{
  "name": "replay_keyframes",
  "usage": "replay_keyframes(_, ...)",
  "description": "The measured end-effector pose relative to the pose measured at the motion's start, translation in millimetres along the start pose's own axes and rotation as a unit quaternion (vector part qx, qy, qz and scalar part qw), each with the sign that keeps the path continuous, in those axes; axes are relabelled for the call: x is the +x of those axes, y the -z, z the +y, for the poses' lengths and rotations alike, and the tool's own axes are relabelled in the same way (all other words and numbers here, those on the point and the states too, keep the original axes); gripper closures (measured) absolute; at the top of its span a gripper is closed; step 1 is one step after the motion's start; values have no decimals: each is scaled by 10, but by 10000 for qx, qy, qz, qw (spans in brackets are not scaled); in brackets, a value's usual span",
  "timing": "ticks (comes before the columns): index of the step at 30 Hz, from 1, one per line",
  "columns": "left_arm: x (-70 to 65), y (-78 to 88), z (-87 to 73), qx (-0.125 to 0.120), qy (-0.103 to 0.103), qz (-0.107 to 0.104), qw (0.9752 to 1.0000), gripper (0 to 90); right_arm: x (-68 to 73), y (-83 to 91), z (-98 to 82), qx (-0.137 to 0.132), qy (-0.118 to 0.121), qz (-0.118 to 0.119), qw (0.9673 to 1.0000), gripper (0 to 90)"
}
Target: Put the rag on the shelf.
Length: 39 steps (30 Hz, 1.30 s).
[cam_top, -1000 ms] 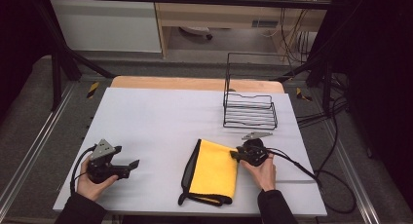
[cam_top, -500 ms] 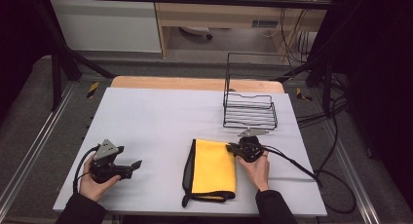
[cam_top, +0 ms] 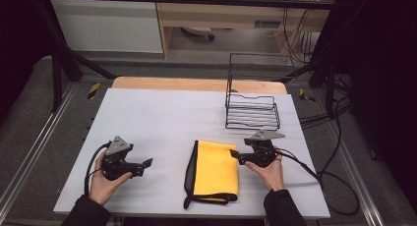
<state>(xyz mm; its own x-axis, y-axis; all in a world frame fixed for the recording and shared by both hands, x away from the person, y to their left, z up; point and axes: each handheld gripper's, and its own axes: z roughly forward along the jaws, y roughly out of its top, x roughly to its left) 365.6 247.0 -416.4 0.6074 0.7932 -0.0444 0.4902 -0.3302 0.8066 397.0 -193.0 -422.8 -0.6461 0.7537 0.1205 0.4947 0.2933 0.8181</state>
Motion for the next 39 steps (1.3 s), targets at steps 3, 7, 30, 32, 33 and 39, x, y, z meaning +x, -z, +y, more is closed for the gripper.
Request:
replay_keyframes(3,-91,-92,91,61,-67,-12,10000,64,-23,48,-47,-45,-122,92,9999,162)
replay_keyframes(7,-221,-230,209,130,-204,-104,9997,62,-83,113,-87,24,-221,31,9997,66)
replay_keyframes(30,-673,-1105,743,581,-50,-446,9973,237,-104,246,-276,57,-245,131,9996,22)
replay_keyframes(32,-687,-1187,771,673,37,-484,9966,249,-102,247,-276,58,-264,123,9996,23)
replay_keyframes(33,-693,-1226,780,707,91,-474,9963,259,-103,247,-276,61,-260,115,9996,23)
replay_keyframes(39,-746,-1406,760,904,104,-490,9946,364,-108,245,-272,73,-242,123,9996,33)
